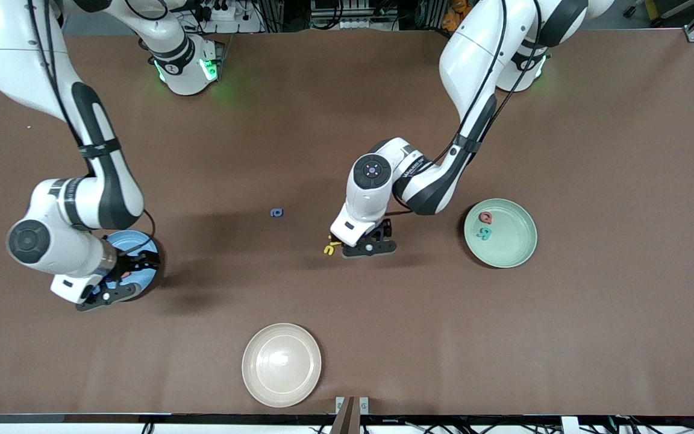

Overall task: Sort upper and lower case letters into plates
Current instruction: 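Carry the pink w to the blue plate while the left gripper reaches blue M, then grasp the blue M with the left gripper while the right gripper withdraws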

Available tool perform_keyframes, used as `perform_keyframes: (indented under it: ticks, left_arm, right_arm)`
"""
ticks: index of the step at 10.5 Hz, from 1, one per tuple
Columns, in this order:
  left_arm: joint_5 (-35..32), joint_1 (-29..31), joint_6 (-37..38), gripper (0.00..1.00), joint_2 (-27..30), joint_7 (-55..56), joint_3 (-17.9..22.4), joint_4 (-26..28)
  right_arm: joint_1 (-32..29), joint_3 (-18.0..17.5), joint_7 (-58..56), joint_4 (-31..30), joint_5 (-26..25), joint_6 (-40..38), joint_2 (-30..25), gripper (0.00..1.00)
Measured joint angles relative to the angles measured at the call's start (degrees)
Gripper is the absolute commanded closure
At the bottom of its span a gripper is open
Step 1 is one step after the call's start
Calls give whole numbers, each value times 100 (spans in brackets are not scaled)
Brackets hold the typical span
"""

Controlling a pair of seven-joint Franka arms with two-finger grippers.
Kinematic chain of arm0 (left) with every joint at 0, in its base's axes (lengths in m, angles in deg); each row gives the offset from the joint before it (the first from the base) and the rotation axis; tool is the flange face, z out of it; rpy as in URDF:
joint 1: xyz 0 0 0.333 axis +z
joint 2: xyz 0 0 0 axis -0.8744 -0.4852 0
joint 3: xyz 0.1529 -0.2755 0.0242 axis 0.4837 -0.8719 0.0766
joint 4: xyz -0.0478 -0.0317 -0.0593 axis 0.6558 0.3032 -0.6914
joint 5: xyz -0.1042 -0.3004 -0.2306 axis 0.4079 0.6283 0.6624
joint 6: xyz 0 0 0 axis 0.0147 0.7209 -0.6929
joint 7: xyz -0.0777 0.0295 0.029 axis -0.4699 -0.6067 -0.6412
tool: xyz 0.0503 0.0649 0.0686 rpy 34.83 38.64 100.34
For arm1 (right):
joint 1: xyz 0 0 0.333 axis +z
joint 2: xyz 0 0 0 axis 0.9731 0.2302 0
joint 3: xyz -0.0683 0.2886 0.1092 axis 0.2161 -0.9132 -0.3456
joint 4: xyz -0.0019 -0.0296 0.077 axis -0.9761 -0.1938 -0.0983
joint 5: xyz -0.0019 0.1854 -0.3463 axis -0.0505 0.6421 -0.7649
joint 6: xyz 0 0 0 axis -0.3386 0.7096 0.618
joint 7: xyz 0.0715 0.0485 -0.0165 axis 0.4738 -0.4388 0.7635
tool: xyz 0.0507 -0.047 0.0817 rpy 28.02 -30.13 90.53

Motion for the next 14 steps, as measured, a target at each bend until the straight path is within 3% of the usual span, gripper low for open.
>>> perform_keyframes:
  ticks: [3,5,9,11,12,14]
  left_arm:
    - [-5,4,-293,0,-103,-2855,6,-1]
    - [-5,18,-382,0,-205,-4145,12,-2]
    - [-5,-18,-930,0,-562,-4495,12,-4]
    - [-5,-48,-1107,1,-639,-4504,8,-13]
    - [-5,-61,-1110,12,-638,-4516,8,-32]
    - [-5,-71,-1111,13,-638,-4550,4,-47]
  right_arm:
    - [636,-4,1672,0,-1,0,17,0]
    - [750,-18,2228,-75,0,-26,28,0]
    - [753,-90,2501,-629,4,86,-201,0]
    - [675,-71,2521,-785,282,84,-396,0]
    - [644,-67,2521,-824,379,84,-442,0]
    - [637,-66,2521,-837,436,86,-452,0]
